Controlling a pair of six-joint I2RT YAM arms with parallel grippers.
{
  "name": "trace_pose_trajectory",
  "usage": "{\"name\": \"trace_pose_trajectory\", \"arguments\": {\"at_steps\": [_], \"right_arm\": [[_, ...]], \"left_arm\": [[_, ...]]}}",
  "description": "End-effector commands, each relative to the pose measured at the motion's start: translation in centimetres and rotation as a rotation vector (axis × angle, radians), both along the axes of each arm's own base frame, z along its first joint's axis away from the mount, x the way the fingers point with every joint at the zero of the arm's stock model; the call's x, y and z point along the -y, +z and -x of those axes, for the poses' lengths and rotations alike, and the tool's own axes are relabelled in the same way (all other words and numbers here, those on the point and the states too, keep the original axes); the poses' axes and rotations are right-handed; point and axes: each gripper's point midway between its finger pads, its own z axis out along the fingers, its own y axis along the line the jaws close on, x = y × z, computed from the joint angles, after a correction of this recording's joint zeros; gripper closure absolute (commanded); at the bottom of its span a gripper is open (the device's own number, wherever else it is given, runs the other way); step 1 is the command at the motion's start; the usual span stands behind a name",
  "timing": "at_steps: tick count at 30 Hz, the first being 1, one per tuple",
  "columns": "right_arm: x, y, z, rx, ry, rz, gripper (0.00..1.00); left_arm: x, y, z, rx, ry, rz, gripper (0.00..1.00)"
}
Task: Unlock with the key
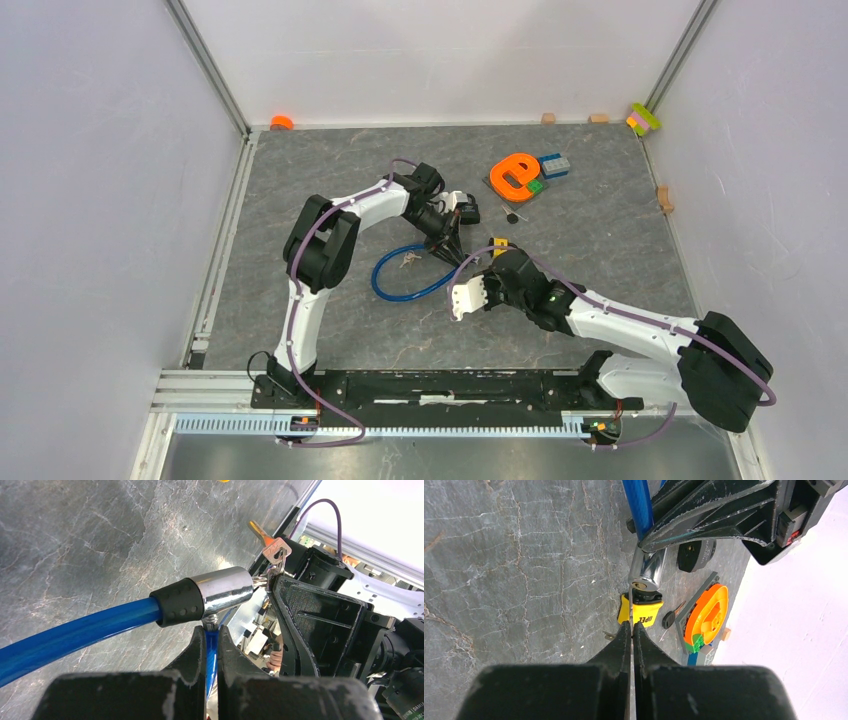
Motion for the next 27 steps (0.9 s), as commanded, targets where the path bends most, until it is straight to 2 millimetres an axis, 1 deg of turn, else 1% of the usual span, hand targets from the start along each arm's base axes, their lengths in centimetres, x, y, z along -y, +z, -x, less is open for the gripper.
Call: {"name": "trace_pose_trajectory", "arguments": {"at_steps": [1, 11, 27], "right_arm": [[-0.51, 0.87, -0.66, 0.033, -0.005, -0.031, 1.00], [-0.59, 1.06, -0.85, 0.041, -0.011, -0.038, 1.00], [-0.40, 0.65, -0.75, 0.034, -0.012, -0.026, 1.00]], "left_arm": [[0.35, 3.44, 0.26, -0.010, 0.013, 0.066, 0.98], [0.37, 3.38, 0.30, -0.010, 0.012, 0.069, 0.98], [0.35, 3.40, 0.33, -0.009, 0.014, 0.070, 0.98]]}}
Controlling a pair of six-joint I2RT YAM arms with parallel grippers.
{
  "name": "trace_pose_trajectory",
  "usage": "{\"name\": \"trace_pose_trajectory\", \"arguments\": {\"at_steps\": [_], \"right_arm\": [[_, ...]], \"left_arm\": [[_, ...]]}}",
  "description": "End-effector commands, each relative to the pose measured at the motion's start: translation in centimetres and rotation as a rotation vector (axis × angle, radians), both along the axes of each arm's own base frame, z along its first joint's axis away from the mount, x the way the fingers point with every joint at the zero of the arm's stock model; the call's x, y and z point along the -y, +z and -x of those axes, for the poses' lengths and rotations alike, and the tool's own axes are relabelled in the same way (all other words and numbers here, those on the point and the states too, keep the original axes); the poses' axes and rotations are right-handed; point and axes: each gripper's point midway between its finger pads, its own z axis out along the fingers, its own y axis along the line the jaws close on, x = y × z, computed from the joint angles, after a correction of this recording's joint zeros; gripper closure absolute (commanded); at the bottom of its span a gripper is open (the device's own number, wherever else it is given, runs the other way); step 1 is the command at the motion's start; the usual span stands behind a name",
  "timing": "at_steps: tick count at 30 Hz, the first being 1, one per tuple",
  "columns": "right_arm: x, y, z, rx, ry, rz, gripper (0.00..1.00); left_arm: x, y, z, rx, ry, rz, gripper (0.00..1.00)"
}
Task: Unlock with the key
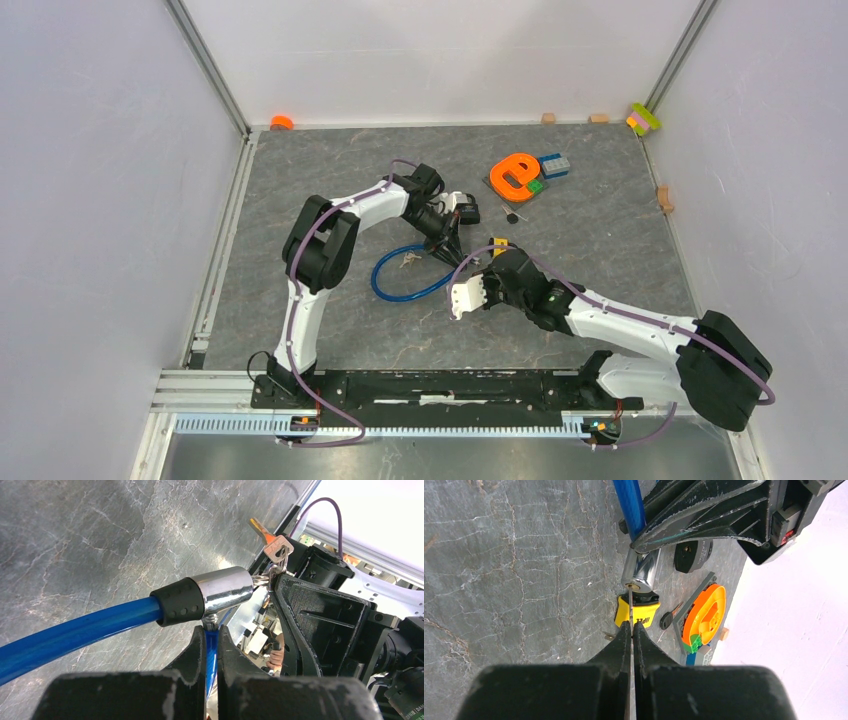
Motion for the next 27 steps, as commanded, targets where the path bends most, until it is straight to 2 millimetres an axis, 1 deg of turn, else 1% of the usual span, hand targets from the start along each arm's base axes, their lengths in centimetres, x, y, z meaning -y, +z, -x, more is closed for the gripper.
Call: {"name": "trace_pose_trajectory", "arguments": {"at_steps": [1, 6, 27], "right_arm": [[-0.27, 0.51, -0.50, 0.024, -0.008, -0.020, 1.00], [-0.26, 0.38, -0.48, 0.021, -0.007, -0.017, 1.00], [-0.45, 1.24, -0.79, 0.039, -0.014, -0.035, 1.00]], "left_arm": [[0.44, 3.52, 0.13, -0.006, 0.013, 0.070, 0.98], [0.41, 3.35, 0.13, -0.010, 0.015, 0.066, 0.98], [0.42, 3.41, 0.20, -0.009, 0.013, 0.068, 0.98]]}}
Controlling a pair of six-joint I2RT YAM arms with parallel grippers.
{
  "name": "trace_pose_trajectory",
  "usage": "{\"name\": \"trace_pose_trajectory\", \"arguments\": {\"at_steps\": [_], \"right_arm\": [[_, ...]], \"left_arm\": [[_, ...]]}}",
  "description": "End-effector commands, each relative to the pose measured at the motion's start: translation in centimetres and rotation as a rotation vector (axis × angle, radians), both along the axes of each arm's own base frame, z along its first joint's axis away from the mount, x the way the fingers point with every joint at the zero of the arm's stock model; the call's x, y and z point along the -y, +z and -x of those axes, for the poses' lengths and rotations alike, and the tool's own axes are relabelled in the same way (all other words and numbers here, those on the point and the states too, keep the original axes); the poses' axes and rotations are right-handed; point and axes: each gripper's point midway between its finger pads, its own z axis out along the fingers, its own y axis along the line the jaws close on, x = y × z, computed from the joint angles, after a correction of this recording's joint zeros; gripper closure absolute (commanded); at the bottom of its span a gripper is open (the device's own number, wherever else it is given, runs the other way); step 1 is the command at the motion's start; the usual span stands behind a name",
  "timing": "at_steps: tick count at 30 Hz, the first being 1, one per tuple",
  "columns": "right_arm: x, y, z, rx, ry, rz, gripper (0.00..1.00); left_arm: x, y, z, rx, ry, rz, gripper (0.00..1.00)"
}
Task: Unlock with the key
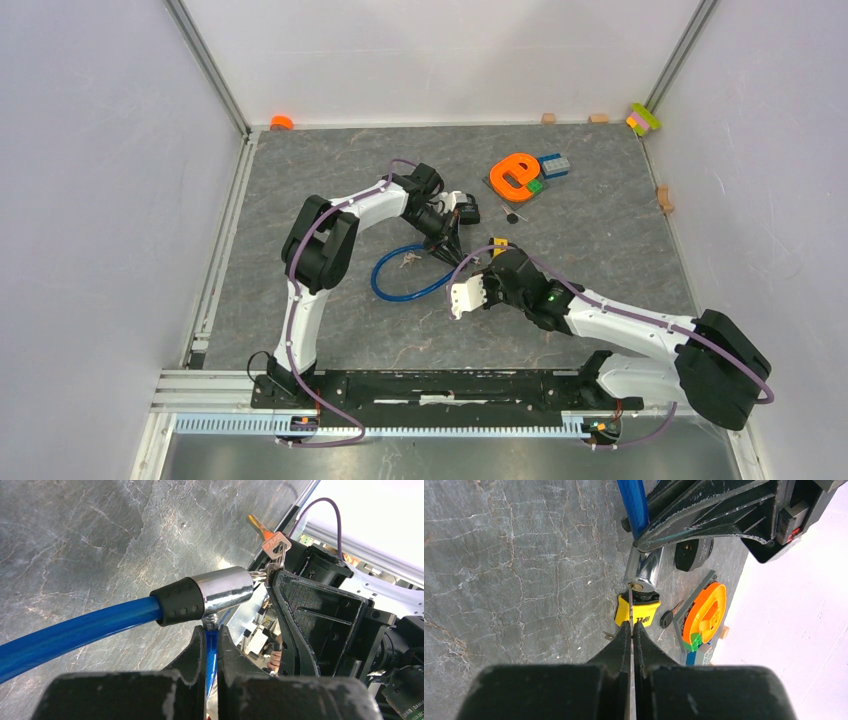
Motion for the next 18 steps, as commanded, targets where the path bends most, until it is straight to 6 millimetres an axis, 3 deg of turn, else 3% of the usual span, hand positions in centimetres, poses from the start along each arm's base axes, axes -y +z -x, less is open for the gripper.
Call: {"name": "trace_pose_trajectory", "arguments": {"at_steps": [1, 18], "right_arm": [[-0.56, 1.31, -0.65, 0.035, -0.007, -0.042, 1.00], [-0.88, 1.80, -0.68, 0.036, -0.004, -0.062, 1.00]], "left_arm": [[0.42, 3.19, 0.19, -0.013, 0.012, 0.066, 0.98], [0.43, 3.06, 0.21, -0.015, 0.012, 0.064, 0.98]]}}
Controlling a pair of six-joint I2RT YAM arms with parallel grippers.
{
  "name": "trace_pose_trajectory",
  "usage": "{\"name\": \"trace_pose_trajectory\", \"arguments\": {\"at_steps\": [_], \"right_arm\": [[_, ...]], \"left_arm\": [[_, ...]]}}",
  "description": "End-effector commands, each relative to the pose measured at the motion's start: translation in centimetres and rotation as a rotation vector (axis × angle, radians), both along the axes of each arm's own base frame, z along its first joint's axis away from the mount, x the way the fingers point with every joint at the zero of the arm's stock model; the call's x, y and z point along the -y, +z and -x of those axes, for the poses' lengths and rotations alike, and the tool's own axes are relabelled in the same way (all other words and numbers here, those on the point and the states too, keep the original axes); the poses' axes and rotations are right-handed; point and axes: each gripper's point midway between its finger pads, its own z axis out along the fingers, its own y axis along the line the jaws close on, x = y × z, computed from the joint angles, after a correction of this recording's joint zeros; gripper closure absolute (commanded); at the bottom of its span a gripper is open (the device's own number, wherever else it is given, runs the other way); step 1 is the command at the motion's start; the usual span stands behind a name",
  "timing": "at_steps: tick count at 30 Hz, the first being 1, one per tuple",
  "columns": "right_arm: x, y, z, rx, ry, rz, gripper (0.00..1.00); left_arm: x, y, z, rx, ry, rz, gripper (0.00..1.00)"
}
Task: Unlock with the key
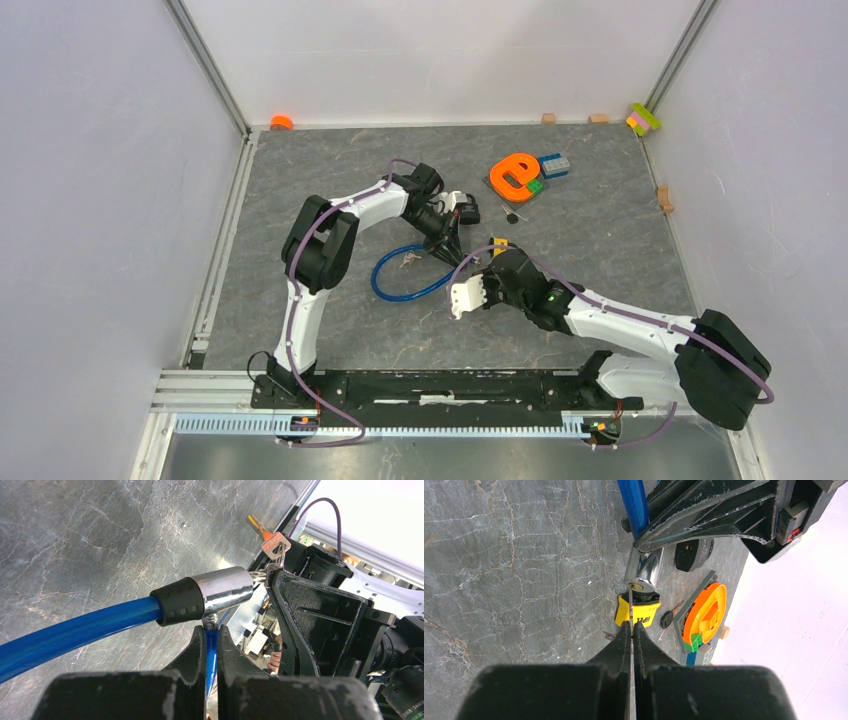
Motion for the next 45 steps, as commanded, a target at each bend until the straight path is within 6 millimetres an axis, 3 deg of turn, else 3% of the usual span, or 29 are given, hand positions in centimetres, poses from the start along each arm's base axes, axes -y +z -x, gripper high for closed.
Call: {"name": "trace_pose_trajectory", "arguments": {"at_steps": [1, 45], "right_arm": [[-0.88, 1.86, -0.70, 0.037, -0.004, -0.063, 1.00], [-0.96, 1.93, -0.83, 0.041, -0.013, -0.074, 1.00]], "left_arm": [[0.45, 3.09, 0.21, -0.013, 0.011, 0.065, 0.98], [0.44, 3.31, 0.27, -0.009, 0.013, 0.071, 0.98]]}}
